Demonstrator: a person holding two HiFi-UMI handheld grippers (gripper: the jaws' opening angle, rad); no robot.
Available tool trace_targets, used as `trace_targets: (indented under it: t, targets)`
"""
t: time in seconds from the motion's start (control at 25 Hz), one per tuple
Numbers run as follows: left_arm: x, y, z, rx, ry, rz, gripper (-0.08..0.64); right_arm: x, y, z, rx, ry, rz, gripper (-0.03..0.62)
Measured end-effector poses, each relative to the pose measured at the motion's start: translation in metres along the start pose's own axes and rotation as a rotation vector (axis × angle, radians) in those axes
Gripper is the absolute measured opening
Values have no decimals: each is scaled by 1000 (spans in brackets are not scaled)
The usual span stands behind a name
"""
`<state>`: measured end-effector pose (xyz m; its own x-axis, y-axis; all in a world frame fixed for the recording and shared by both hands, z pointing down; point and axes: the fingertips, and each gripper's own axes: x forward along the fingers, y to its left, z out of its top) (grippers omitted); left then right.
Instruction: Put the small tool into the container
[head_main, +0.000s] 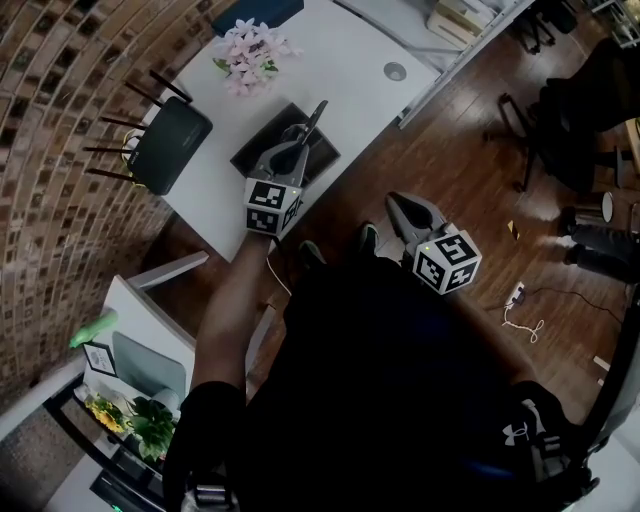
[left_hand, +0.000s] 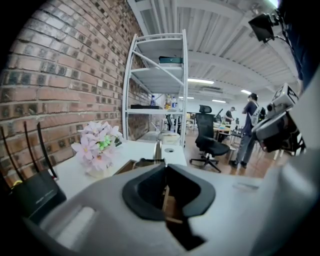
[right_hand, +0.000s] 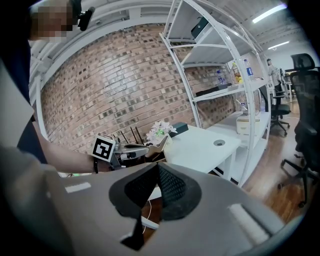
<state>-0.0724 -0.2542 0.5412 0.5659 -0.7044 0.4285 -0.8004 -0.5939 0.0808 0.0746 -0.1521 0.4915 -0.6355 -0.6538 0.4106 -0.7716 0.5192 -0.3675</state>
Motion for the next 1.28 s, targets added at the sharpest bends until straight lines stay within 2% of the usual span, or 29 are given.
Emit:
trace_targets:
  t: [0.48,0.64,0.72,0.84,1.0,1.12,1.28]
  targets:
    - [-2,5,-30,-32,74,42,32,4,-2,-1,4,12,19,3]
    - [-4,5,-34,-48,68,70,43,4,-3,-3,4,15,31,3]
    - [-4,5,-33,-59,65,81,65,2,-4,-3,4,15,37,3]
    - [-5,5,-34,-66,66,105,134,-1,-8,-3,4,12,48,3]
    - [-10,6,-36,-87,70,155,167,-6,-12,-3,2,8,66,3]
    - [-22,6,-33,-136,41,208,169,-11,-16,-3,2,5,81,3]
    - [-55,5,-27,-258,-34,297,170,-20,-23,-10,16,9,111,3]
